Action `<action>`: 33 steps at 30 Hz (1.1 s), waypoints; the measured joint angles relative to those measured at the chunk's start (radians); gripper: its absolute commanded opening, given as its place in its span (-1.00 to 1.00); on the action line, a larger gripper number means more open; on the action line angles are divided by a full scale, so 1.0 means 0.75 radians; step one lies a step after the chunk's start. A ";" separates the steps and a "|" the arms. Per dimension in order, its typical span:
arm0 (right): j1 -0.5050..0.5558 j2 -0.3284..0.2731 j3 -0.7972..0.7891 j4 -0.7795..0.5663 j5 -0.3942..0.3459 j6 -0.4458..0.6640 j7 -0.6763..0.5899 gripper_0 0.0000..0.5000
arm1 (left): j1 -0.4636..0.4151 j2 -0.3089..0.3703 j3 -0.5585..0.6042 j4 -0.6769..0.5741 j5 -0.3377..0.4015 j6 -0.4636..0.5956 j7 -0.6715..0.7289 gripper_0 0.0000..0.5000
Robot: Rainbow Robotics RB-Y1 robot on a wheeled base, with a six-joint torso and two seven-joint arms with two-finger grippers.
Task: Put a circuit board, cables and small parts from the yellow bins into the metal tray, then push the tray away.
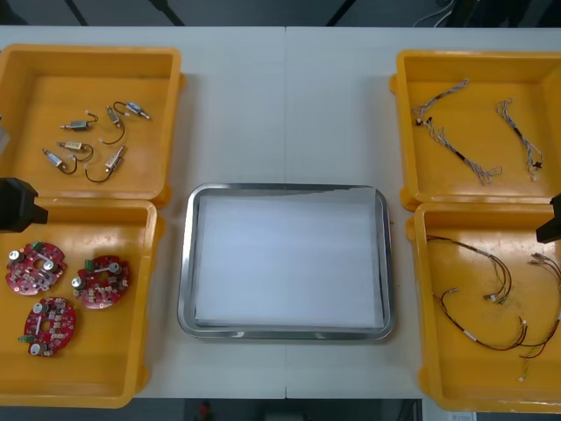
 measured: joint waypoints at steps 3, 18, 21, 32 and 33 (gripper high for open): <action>0.000 0.000 0.000 0.000 0.000 0.000 0.000 1.00 | 0.000 0.000 0.000 0.000 0.000 0.000 0.000 1.00; 0.000 0.000 0.000 0.000 0.000 0.000 0.000 1.00 | 0.000 0.000 0.000 0.000 0.000 0.000 0.000 1.00; 0.000 0.000 0.000 0.000 0.000 0.000 0.000 1.00 | 0.000 0.000 0.000 0.000 0.000 0.000 0.000 1.00; 0.001 0.000 0.000 0.001 0.000 0.000 0.000 1.00 | 0.000 0.000 0.000 0.000 0.000 0.000 0.000 1.00; 0.008 0.000 0.000 0.002 0.000 0.000 0.000 1.00 | 0.000 0.000 0.000 0.000 0.000 0.000 0.000 1.00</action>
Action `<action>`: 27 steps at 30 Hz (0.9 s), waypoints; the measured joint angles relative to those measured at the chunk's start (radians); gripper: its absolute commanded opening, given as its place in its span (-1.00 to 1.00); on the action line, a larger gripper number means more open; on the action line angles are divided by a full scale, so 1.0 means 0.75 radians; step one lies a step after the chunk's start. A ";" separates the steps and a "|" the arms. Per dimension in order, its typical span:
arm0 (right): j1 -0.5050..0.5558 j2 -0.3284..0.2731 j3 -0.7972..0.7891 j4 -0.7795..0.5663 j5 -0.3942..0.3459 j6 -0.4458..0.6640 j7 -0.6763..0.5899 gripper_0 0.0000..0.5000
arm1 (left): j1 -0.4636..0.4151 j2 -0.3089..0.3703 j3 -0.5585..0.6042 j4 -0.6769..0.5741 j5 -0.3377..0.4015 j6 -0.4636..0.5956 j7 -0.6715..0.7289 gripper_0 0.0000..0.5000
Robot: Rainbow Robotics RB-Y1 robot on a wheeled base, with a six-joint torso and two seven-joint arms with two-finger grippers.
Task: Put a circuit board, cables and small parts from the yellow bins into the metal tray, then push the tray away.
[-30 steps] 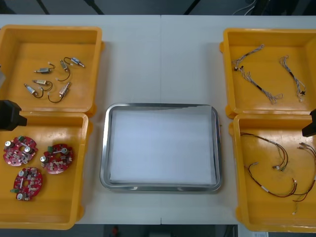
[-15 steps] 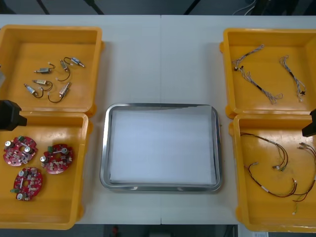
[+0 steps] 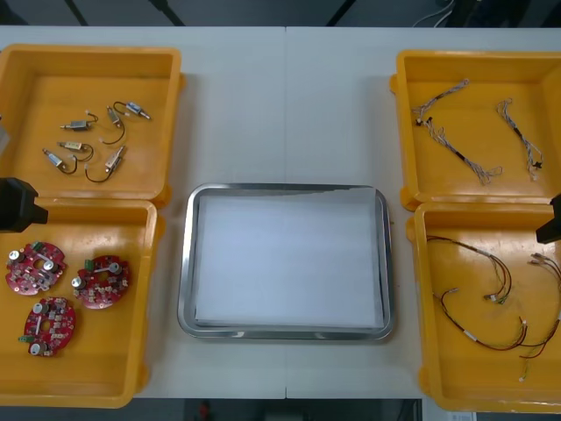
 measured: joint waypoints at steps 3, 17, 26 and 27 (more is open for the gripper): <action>0.030 -0.001 0.000 0.007 -0.001 0.000 0.000 1.00 | 0.001 0.000 0.000 0.001 0.000 0.000 0.000 1.00; 0.070 -0.054 -0.045 0.194 -0.026 -0.071 0.000 1.00 | 0.032 -0.001 -0.020 -0.002 0.002 0.012 0.086 1.00; 0.255 -0.062 -0.090 0.198 -0.008 -0.333 0.000 1.00 | 0.033 0.000 -0.019 -0.014 0.008 0.029 0.237 1.00; 0.276 -0.062 -0.090 0.198 -0.002 -0.359 0.000 1.00 | 0.033 0.000 -0.019 -0.010 0.008 0.028 0.236 1.00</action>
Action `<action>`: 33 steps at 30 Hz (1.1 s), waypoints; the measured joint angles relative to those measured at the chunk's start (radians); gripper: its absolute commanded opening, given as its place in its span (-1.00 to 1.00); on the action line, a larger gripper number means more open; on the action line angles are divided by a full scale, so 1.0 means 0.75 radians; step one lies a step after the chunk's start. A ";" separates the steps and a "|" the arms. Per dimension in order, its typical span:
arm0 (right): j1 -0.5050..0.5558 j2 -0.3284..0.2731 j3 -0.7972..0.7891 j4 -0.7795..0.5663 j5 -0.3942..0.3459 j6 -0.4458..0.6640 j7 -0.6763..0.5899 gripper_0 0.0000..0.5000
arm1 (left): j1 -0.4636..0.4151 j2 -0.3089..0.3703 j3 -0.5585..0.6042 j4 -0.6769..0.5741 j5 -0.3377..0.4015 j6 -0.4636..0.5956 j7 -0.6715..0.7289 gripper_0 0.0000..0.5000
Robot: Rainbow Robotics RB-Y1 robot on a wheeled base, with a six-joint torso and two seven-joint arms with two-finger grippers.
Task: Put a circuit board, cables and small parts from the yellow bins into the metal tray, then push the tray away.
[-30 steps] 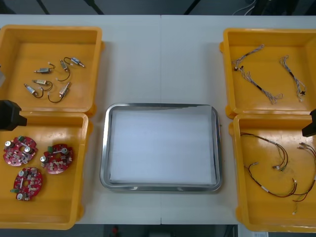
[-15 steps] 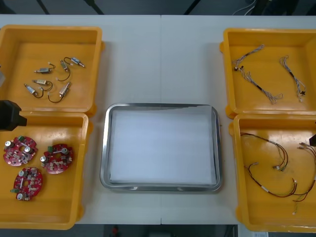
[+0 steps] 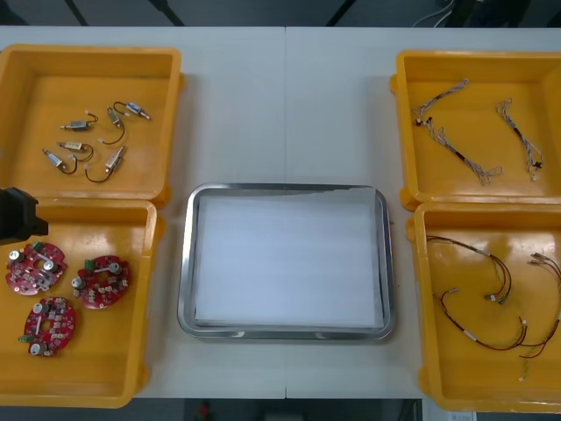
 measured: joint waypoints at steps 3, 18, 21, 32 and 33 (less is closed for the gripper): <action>0.060 0.000 0.000 0.000 0.018 -0.072 0.000 1.00 | 0.000 0.000 0.000 0.030 0.006 -0.012 -0.009 1.00; 0.185 -0.001 0.088 0.000 0.094 -0.263 0.000 1.00 | 0.000 0.000 -0.090 0.168 -0.002 -0.173 -0.541 1.00; 0.189 0.000 0.105 0.000 0.106 -0.267 0.000 1.00 | 0.000 0.000 -0.120 0.168 -0.014 -0.191 -0.541 1.00; 0.220 0.032 0.108 0.000 0.150 -0.273 0.000 1.00 | 0.000 0.000 -0.191 0.169 -0.087 -0.244 -0.611 1.00; 0.223 0.039 0.108 0.000 0.156 -0.275 0.000 1.00 | 0.000 0.000 -0.199 0.170 -0.092 -0.253 -0.647 1.00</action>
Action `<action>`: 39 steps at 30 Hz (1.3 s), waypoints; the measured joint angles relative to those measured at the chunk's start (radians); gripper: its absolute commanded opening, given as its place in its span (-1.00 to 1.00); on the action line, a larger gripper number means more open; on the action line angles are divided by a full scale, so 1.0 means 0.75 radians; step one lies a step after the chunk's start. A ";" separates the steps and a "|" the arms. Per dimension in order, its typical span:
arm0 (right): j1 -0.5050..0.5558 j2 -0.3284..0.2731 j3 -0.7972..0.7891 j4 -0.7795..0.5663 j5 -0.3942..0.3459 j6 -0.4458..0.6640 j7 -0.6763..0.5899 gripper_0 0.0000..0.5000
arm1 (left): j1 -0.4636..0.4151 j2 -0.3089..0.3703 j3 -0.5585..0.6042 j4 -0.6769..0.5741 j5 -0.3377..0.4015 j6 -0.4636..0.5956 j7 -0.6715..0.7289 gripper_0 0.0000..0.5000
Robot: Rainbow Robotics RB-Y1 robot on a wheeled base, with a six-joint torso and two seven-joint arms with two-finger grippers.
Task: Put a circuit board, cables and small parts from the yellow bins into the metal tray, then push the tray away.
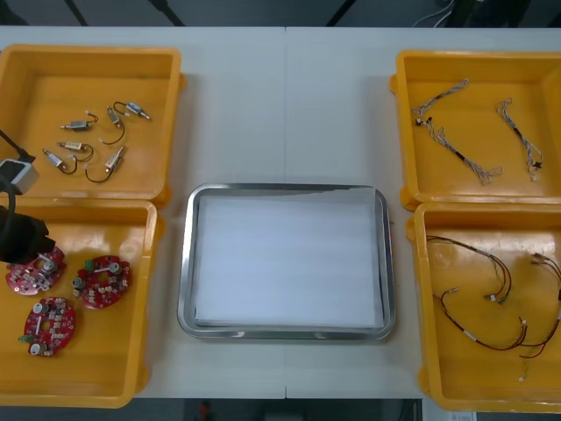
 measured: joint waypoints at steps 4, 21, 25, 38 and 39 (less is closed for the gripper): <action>0.006 0.026 0.009 0.000 0.024 -0.001 0.000 1.00 | 0.000 0.000 -0.023 0.010 -0.009 -0.038 -0.213 1.00; 0.041 0.072 0.078 0.000 0.101 -0.113 0.000 1.00 | 0.000 0.000 -0.122 0.072 -0.017 -0.127 -0.341 1.00; 0.054 0.087 0.078 0.000 0.101 -0.126 0.000 1.00 | 0.000 0.000 -0.145 0.076 -0.018 -0.129 -0.341 1.00; 0.067 0.126 0.080 0.000 0.120 -0.149 0.000 0.85 | 0.000 0.000 -0.153 0.077 -0.019 -0.144 -0.341 1.00; 0.068 0.126 0.080 0.000 0.120 -0.154 0.000 0.67 | 0.000 0.000 -0.153 0.077 -0.021 -0.145 -0.341 1.00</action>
